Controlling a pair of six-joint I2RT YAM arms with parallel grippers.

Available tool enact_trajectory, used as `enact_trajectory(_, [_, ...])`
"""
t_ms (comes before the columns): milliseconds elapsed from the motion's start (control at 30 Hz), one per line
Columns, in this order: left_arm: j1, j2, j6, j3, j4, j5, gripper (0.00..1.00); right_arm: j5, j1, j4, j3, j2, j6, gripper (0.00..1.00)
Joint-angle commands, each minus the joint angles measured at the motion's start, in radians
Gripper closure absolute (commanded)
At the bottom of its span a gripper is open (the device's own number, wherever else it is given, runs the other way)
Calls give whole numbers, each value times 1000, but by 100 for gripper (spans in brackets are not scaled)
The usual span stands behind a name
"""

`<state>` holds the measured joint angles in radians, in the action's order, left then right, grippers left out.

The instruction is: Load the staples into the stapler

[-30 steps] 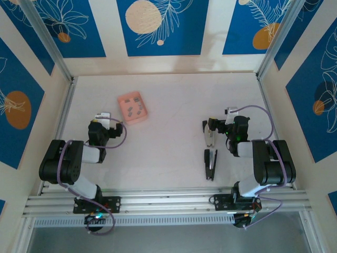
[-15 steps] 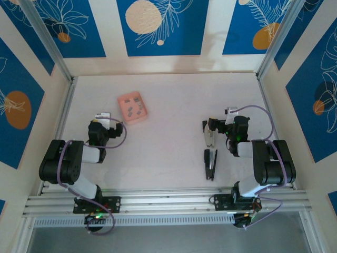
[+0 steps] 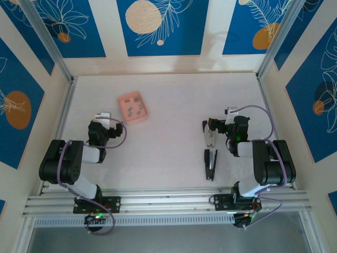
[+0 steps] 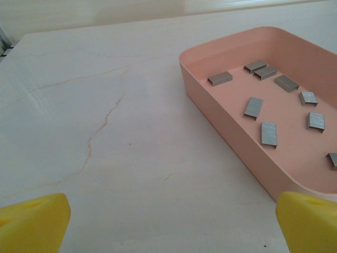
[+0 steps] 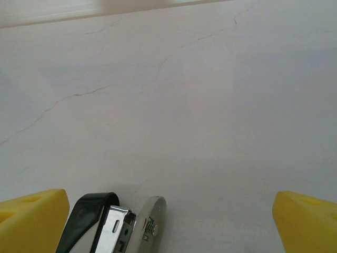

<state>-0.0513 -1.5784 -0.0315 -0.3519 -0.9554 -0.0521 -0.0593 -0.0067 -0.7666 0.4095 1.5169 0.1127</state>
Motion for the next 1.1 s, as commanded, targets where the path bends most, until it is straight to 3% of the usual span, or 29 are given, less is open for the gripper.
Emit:
enact_trajectory(0, [5, 17, 8, -14, 7, 18, 0, 12, 1, -23, 14, 5, -16, 1])
enact_trajectory(367, [5, 17, 7, -16, 11, 21, 0, 13, -1, -26, 13, 5, -15, 1])
enact_trajectory(467, [5, 18, -14, -19, 19, 85, 0, 15, -3, -25, 12, 4, -15, 1])
enact_trajectory(633, [5, 44, -13, 14, -32, 89, 1, 9, -4, -6, 19, -11, -9, 1])
enact_trajectory(733, [4, 153, -19, 21, 55, 84, 6, 15, -9, 135, 65, -86, -2, 1])
enact_trajectory(833, [-5, 312, -3, -45, 310, 91, 10, 26, -10, 345, 134, -185, 23, 1])
enact_trajectory(1067, [-45, 504, 155, -283, 811, 211, 26, 39, 18, 1076, 430, -297, 157, 1])
